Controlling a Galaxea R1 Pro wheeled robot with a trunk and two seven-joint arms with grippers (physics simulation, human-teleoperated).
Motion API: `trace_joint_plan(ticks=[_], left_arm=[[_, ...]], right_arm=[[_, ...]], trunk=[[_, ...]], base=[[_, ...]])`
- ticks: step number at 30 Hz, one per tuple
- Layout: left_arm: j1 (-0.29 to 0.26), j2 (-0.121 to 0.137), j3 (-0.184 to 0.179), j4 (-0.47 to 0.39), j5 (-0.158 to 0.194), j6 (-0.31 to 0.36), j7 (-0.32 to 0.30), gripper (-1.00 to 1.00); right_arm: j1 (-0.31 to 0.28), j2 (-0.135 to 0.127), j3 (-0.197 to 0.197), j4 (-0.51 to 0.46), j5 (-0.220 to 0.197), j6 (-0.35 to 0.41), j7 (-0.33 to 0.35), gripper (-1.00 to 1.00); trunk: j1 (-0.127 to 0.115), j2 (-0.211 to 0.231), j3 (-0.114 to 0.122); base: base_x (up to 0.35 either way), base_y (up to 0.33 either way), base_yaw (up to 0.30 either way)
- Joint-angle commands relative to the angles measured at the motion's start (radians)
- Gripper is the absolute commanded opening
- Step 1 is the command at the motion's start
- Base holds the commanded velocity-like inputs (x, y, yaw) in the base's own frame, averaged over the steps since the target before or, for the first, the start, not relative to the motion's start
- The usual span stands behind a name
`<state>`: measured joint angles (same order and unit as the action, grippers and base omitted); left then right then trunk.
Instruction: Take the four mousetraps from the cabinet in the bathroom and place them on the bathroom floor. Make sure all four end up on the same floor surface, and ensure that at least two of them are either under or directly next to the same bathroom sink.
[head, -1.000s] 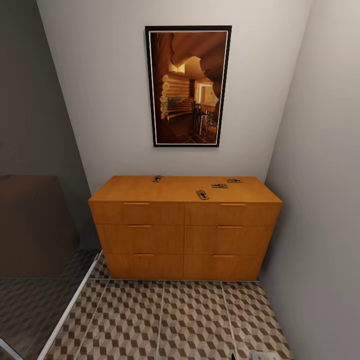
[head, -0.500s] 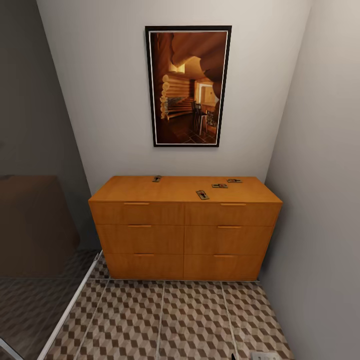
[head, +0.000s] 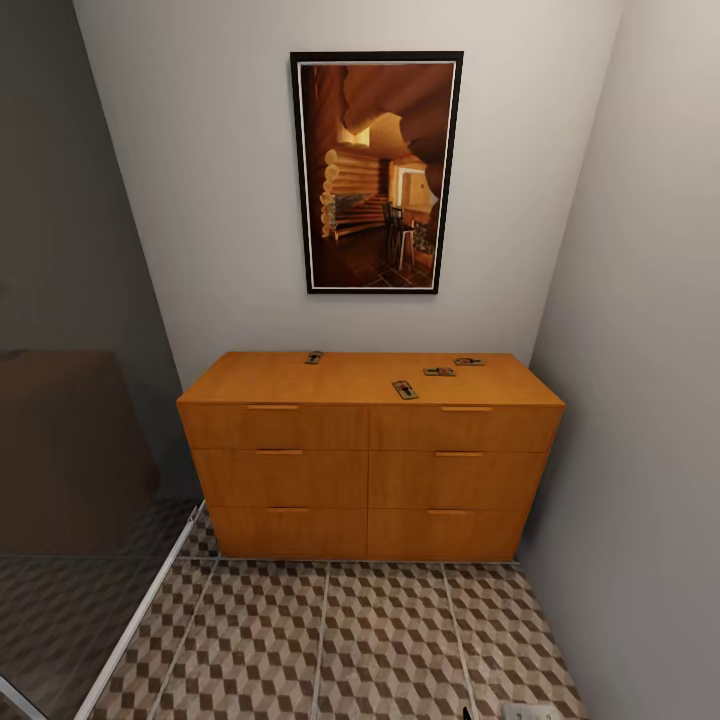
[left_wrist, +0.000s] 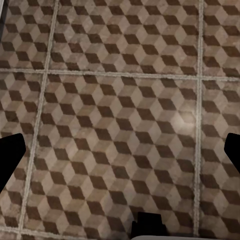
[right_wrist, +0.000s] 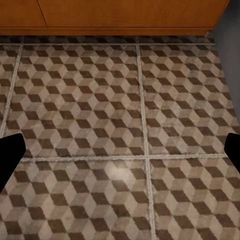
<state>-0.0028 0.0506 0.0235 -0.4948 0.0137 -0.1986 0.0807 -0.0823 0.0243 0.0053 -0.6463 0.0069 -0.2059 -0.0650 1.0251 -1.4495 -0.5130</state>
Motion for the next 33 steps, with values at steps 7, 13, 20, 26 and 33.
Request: trace_joint_plan(ticks=[7, 13, 20, 26, 33], left_arm=[[0.0, 0.0, -0.001, 0.0, 0.002, -0.003, 0.002, 1.0], [0.0, 0.0, -0.001, 0.0, 0.001, -0.003, 0.002, 1.0], [0.0, 0.0, 0.0, 0.0, 0.002, -0.003, -0.002, 1.0], [0.0, 0.0, 0.0, -0.001, 0.002, -0.004, -0.002, 1.0], [0.0, 0.0, -0.001, 0.0, 0.002, -0.004, -0.002, 1.0]], right_arm=[[-0.001, 0.0, 0.0, 0.001, 0.001, -0.003, -0.004, 1.0], [-0.001, 0.0, 0.0, 0.001, 0.001, -0.003, -0.004, 1.0], [-0.001, 0.0, 0.0, 0.001, 0.001, -0.003, -0.004, 1.0], [-0.001, 0.0, -0.001, 0.001, 0.001, -0.003, -0.005, 1.0], [-0.001, -0.001, -0.002, 0.0, 0.001, -0.003, -0.005, 1.0]], trunk=[[0.0, 0.0, -0.001], [0.0, 0.0, -0.001], [0.0, 0.0, -0.001], [0.0, 0.0, -0.001], [0.0, 0.0, -0.001]], base=[[0.0, 0.0, 0.0], [0.0, 0.0, 0.0], [0.0, 0.0, 0.0], [0.0, 0.0, 0.0], [0.0, 0.0, 0.0]])
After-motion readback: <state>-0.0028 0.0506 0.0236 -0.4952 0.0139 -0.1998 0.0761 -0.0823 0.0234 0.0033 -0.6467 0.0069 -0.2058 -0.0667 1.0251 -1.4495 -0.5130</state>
